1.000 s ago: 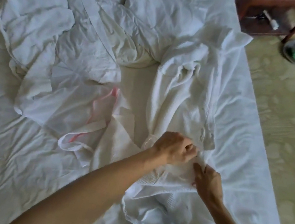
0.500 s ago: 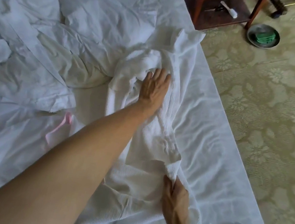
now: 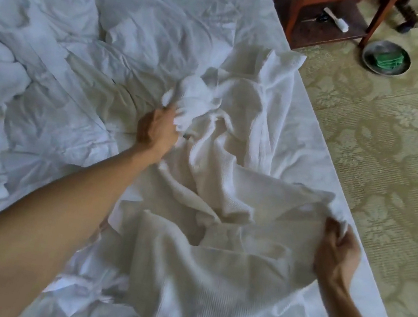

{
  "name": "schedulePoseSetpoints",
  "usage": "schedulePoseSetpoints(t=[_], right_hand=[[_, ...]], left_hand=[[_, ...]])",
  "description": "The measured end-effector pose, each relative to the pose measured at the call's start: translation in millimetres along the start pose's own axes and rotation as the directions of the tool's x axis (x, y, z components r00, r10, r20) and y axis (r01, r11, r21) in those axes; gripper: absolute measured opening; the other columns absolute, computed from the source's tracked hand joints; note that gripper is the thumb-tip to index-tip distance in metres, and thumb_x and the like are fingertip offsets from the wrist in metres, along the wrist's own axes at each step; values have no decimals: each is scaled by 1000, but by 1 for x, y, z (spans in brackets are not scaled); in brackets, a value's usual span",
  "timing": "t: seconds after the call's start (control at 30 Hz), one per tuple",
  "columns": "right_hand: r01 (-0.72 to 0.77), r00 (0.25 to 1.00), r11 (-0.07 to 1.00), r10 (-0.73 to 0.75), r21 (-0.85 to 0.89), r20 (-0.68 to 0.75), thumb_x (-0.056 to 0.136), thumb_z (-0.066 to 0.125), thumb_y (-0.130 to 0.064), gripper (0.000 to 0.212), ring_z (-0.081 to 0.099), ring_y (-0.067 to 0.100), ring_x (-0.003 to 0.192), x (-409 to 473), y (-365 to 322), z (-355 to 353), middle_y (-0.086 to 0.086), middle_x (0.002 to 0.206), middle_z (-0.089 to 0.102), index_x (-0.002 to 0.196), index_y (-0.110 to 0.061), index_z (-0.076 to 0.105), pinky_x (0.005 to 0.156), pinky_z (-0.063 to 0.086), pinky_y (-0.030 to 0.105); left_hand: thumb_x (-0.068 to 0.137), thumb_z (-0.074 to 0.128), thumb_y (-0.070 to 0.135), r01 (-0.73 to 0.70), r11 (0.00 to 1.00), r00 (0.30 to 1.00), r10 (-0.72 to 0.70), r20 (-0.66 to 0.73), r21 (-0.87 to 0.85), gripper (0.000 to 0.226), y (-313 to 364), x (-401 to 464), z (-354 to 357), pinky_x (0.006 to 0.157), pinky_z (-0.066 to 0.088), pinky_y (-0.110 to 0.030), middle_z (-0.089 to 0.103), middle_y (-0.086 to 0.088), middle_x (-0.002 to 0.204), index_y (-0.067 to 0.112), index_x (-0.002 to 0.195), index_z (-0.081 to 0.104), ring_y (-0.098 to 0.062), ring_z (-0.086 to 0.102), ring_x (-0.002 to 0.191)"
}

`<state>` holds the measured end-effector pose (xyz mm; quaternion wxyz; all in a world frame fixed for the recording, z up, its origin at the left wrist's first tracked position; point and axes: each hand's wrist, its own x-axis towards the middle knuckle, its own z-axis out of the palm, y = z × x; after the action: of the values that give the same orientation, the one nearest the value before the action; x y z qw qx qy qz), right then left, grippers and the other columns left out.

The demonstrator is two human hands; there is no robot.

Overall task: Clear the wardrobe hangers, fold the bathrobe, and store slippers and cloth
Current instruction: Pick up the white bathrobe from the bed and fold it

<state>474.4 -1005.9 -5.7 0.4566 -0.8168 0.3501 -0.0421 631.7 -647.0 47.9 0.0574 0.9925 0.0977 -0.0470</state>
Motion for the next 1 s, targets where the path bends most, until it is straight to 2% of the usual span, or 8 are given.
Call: schedulePoseSetpoints(t=[0.17,0.23,0.33,0.43,0.53,0.63,0.8,1.0], right_hand=[[44,999,995,-42,-86,26,98,46,-36,38,51,32,70,-19,-5,-19,17,70,54,78,-4,47,66,43,44],[41,999,993,-39,-114,27,94,43,-39,40,47,30,69,-39,1,-27,13,67,50,74,-5,44,64,37,42],[49,998,979,-41,-196,45,90,35,-44,45,45,34,66,-67,10,-35,15,63,47,71,-4,42,62,35,42],[47,998,974,-37,-219,48,90,36,-43,46,46,36,67,-84,11,-35,17,63,46,72,-2,44,63,37,43],[39,999,978,-37,-204,14,95,40,-40,43,48,37,69,-86,4,-33,18,67,49,76,-2,47,65,39,43],[51,999,983,-51,-174,4,99,44,-35,40,47,34,68,-83,-11,-33,15,66,49,74,-4,47,63,37,41],[71,997,993,-71,-97,5,98,50,-29,43,31,21,56,-77,-30,-29,7,60,33,68,-2,36,50,33,36],[70,998,995,-69,-76,12,99,51,-27,44,29,20,56,-63,-22,-14,6,59,31,65,-5,33,51,32,37]], left_hand=[[84,70,13,201,980,979,-200,49,-11,22,-134,-118,20,71,49,-45,69,-22,99,8,102,59,-44,66,90],[81,72,10,314,949,947,-314,72,8,26,-177,-177,37,71,50,-46,70,-23,99,5,105,63,-45,67,89],[86,71,15,423,906,892,-422,165,31,30,-207,-233,63,76,51,-46,69,-22,106,4,112,61,-43,66,96],[87,69,19,457,890,869,-447,212,2,24,-206,-245,76,75,52,-48,69,-26,99,2,97,57,-46,66,94],[85,70,27,533,842,845,-522,119,-85,33,-187,-240,68,73,49,-46,67,-27,96,0,97,56,-46,65,91],[85,68,33,552,779,796,-598,-91,-297,34,-160,-224,43,64,39,-41,61,-19,83,8,92,47,-44,62,76],[84,71,29,218,915,896,-326,-302,-340,28,-96,-153,20,58,34,-34,60,-8,71,11,89,49,-37,62,65],[83,73,37,-61,987,983,34,-181,-149,37,0,-40,32,72,44,-39,62,-7,105,13,104,56,-28,59,99]])
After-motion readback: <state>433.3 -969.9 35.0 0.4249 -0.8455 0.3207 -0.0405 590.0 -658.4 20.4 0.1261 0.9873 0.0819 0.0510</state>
